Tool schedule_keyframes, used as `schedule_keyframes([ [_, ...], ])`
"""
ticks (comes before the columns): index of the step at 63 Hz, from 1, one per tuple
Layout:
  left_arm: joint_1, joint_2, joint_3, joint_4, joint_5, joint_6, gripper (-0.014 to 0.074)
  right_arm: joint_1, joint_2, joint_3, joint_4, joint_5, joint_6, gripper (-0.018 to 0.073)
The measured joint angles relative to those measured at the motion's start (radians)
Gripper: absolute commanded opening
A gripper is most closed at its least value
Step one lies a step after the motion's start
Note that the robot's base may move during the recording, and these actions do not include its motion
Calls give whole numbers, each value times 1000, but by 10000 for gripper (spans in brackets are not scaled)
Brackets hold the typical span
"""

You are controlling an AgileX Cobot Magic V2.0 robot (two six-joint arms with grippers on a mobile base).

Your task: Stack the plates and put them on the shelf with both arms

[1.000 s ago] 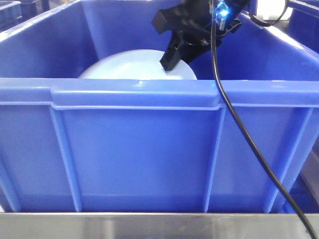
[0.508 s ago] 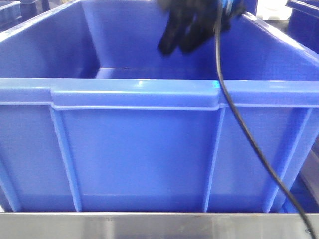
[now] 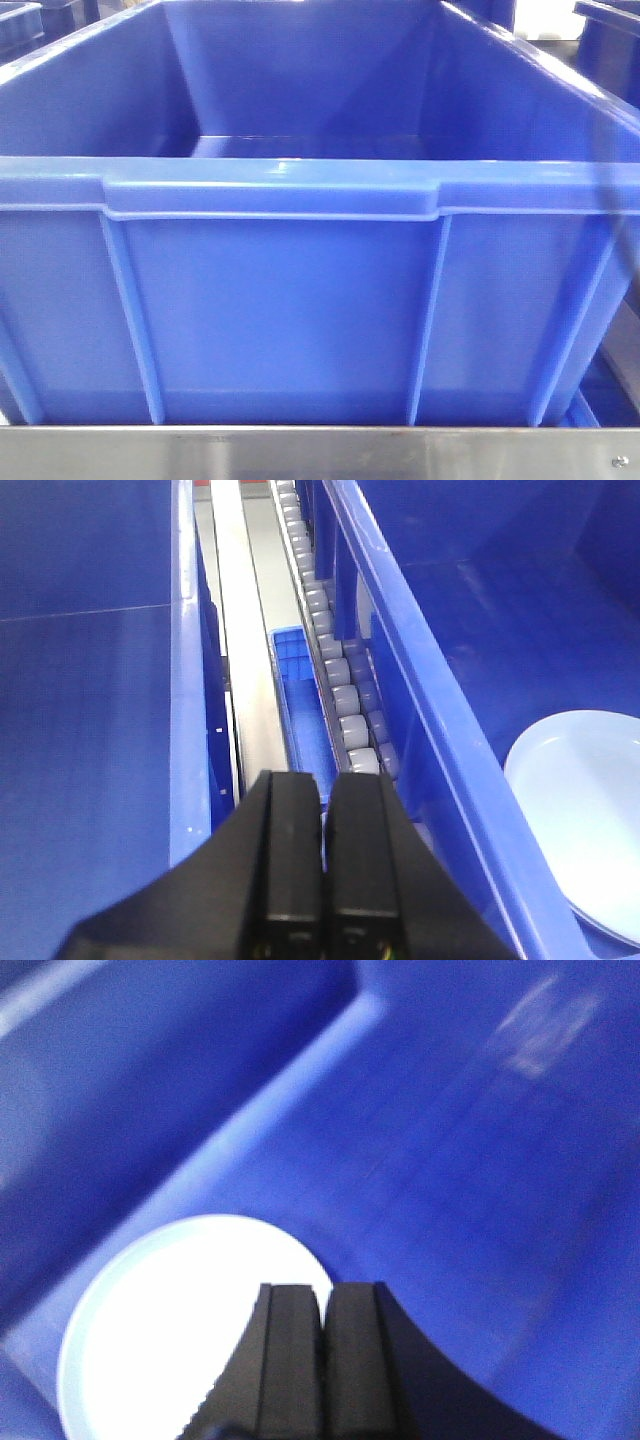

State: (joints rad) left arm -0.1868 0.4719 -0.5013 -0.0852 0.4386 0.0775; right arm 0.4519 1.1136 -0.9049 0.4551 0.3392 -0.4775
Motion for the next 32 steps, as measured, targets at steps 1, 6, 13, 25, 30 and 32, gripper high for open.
schedule_keyframes([
  [1, 0, 0, 0, 0, 0, 0, 84, 0, -31, 25, 5, -15, 0, 50],
  [6, 0, 0, 0, 0, 0, 0, 84, 0, -157, 114, 24, -66, 0, 50],
  [13, 0, 0, 0, 0, 0, 0, 84, 0, -318, 239, 39, -131, 0, 50],
  [25, 0, 0, 0, 0, 0, 0, 84, 0, -636, 434, 50, -167, 0, 50],
  [30, 0, 0, 0, 0, 0, 0, 84, 0, -755, 500, 50, -169, 0, 50],
  [32, 0, 0, 0, 0, 0, 0, 84, 0, -800, 525, 50, -169, 0, 50],
])
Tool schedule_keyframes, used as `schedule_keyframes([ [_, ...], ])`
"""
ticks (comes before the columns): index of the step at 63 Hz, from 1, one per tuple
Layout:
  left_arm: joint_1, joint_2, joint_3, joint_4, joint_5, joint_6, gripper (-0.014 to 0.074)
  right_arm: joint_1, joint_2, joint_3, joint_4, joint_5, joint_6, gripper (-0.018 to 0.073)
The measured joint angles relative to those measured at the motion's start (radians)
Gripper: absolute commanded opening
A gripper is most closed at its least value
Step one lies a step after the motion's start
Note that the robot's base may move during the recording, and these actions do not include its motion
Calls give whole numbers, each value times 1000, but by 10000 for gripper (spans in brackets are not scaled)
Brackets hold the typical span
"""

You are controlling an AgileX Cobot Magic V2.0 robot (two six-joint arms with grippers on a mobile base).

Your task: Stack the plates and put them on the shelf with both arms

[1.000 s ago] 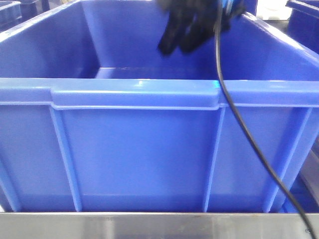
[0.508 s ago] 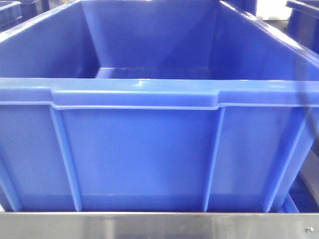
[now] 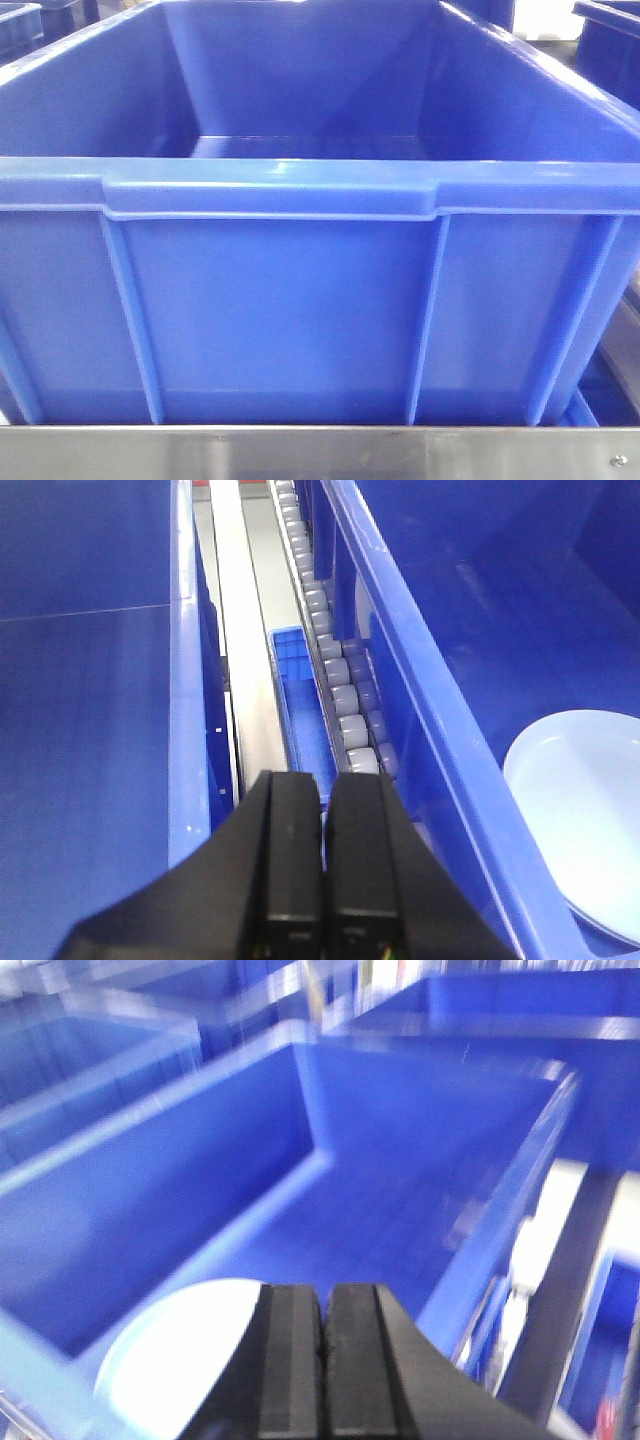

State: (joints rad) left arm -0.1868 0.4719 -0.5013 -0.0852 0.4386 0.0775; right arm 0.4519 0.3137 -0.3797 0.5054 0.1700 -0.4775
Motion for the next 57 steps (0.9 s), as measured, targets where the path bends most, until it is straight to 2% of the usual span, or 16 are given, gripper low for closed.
schedule_keyframes([
  [16, 0, 0, 0, 0, 0, 0, 84, 0, -196, 132, 4, 0, 0, 50],
  [57, 0, 0, 0, 0, 0, 0, 84, 0, -198, 148, 8, 12, 0, 50],
])
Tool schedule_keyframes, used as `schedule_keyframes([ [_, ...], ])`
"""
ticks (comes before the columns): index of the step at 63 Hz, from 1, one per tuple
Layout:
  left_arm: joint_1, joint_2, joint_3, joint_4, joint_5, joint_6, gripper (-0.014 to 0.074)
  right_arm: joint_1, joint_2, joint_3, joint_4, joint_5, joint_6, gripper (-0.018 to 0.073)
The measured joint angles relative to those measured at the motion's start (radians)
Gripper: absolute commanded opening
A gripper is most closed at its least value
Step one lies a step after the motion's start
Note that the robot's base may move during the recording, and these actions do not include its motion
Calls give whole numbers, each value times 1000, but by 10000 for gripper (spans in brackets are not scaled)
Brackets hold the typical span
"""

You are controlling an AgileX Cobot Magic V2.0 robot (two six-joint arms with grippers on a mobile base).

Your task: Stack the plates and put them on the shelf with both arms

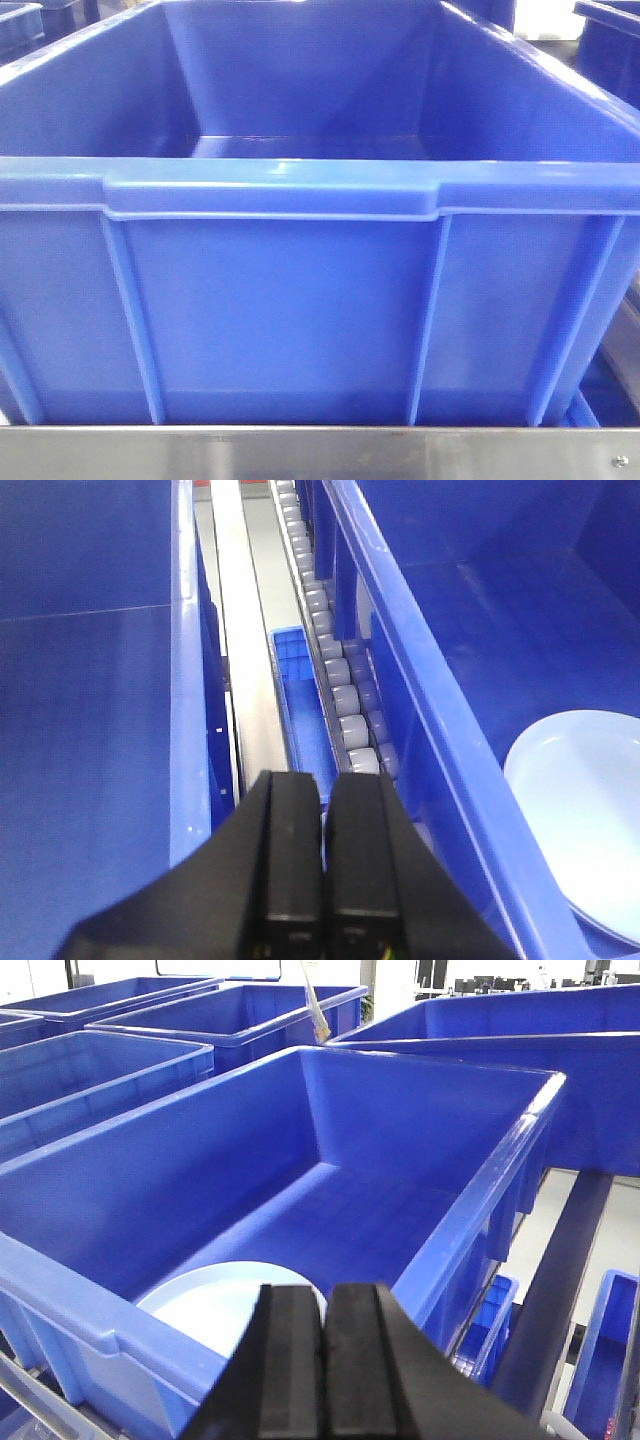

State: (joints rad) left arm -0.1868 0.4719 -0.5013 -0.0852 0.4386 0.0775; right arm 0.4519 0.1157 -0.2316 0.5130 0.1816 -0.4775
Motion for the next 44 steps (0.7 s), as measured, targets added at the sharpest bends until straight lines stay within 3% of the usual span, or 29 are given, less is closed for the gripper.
schedule_keyframes([
  [7, 0, 0, 0, 0, 0, 0, 84, -2, 0, 7, -34, 0, 22, 50],
  [16, 0, 0, 0, 0, 0, 0, 84, -65, 0, 7, -216, 0, 232, 50],
  [22, 0, 0, 0, 0, 0, 0, 84, -149, 0, 7, -300, 0, 324, 50],
  [35, 0, 0, 0, 0, 0, 0, 84, -372, -22, 34, -328, 0, 359, 50],
  [44, 0, 0, 0, 0, 0, 0, 84, -456, -96, 104, -329, -20, 360, 50],
])
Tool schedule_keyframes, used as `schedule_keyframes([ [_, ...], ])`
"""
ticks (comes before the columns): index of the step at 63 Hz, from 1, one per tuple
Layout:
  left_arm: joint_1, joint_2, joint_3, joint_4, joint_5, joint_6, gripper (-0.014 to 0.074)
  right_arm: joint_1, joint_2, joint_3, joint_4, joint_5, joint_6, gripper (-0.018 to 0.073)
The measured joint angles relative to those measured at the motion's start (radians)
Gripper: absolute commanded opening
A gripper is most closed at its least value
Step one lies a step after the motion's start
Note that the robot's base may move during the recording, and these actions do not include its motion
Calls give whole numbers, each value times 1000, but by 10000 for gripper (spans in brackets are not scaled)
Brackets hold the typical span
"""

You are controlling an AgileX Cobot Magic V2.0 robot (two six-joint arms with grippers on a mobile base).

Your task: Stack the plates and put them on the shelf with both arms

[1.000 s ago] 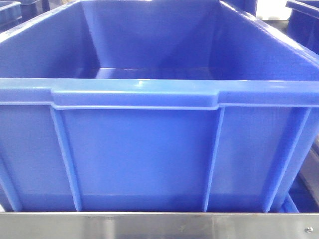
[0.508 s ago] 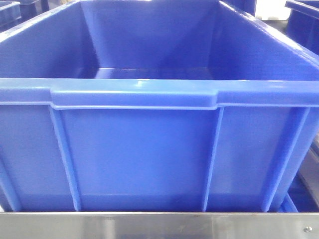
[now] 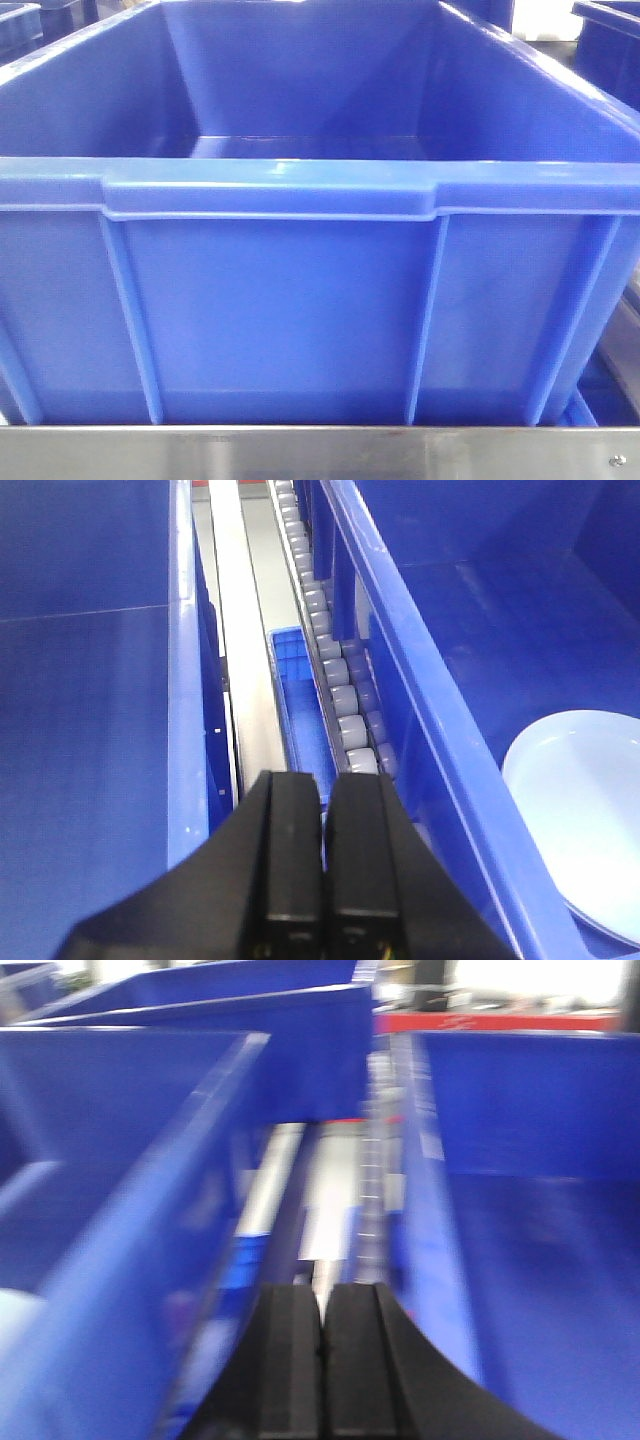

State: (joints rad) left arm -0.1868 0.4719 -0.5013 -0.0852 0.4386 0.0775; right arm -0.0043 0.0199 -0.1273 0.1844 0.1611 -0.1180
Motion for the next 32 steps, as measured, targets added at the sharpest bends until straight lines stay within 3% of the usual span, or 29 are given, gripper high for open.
schedule_keyframes([
  [14, 0, 0, 2, 0, 0, 0, 84, -31, -30, 140, 0, -94, 6, 50],
  [32, 0, 0, 2, 0, 0, 0, 84, -31, -30, 156, 0, -120, 8, 50],
])
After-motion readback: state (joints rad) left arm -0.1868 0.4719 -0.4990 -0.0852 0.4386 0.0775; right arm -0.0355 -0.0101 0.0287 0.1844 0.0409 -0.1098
